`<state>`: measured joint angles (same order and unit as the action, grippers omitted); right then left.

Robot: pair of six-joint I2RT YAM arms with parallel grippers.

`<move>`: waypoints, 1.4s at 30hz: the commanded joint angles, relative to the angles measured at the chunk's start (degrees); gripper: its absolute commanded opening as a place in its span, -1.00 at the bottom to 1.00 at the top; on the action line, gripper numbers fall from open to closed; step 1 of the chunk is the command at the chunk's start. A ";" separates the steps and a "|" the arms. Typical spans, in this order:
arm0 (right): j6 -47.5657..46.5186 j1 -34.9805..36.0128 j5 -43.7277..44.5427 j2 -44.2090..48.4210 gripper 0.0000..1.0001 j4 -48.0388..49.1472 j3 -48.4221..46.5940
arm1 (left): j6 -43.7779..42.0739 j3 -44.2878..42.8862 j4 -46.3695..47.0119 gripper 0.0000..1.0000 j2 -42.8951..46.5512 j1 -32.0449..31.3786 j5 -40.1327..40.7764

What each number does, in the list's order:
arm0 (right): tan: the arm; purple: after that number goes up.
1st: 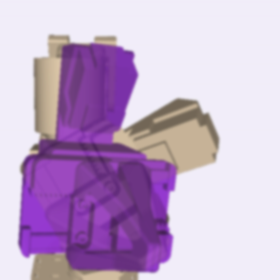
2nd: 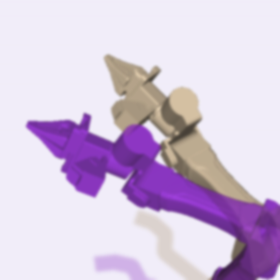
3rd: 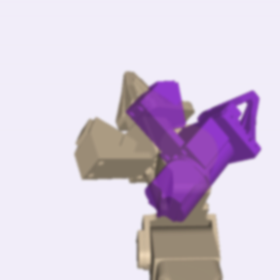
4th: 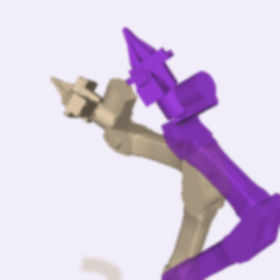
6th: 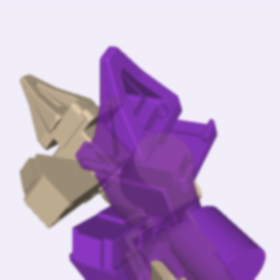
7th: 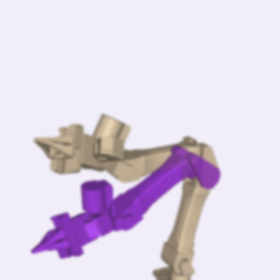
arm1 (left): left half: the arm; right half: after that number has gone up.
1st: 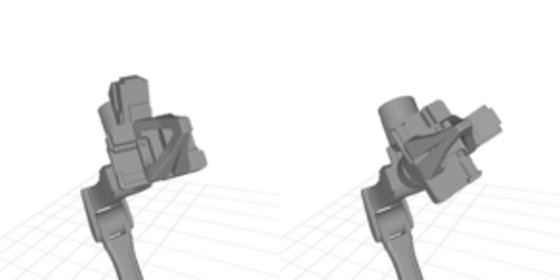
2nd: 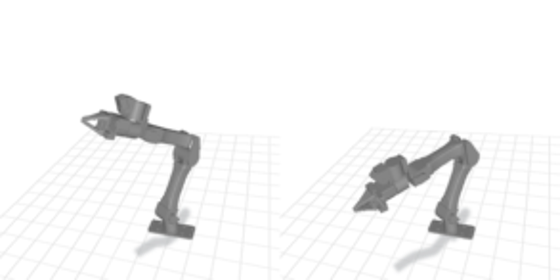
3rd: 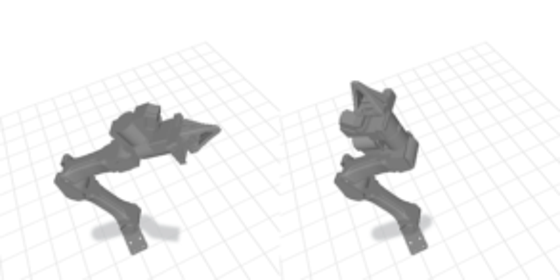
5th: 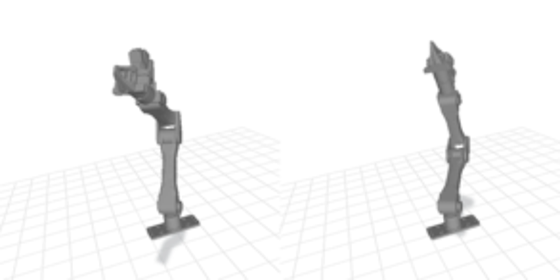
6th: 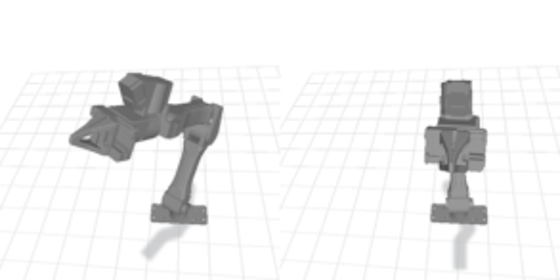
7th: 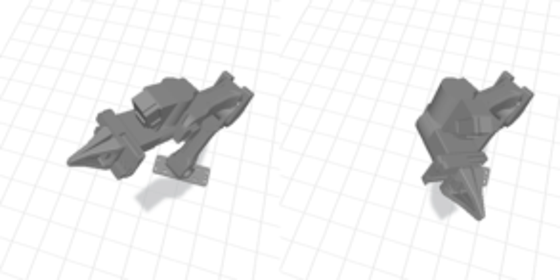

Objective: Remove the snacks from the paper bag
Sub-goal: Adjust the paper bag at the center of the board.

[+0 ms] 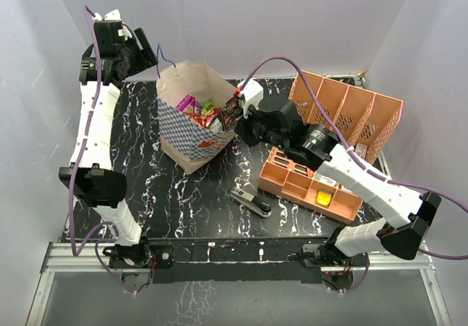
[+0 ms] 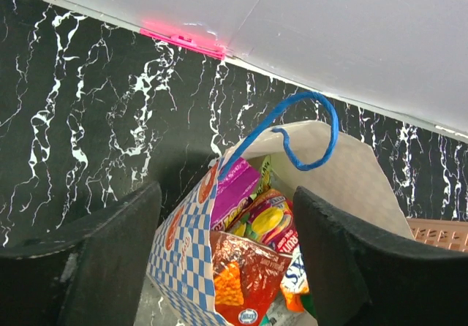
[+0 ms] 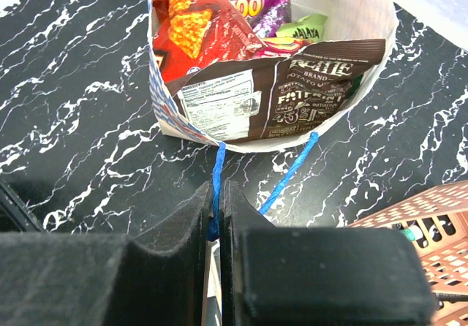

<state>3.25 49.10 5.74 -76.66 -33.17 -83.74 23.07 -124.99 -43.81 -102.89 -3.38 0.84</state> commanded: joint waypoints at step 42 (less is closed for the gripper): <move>0.01 0.44 -20.26 0.92 -0.85 5.98 -1.64 | -3.19 -6.42 21.56 -1.00 -5.52 0.78 -9.58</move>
<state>4.43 48.25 -6.85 -74.39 -30.02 -80.07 20.10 -133.45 -28.10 -118.83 -3.49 -8.05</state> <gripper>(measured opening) 0.092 0.010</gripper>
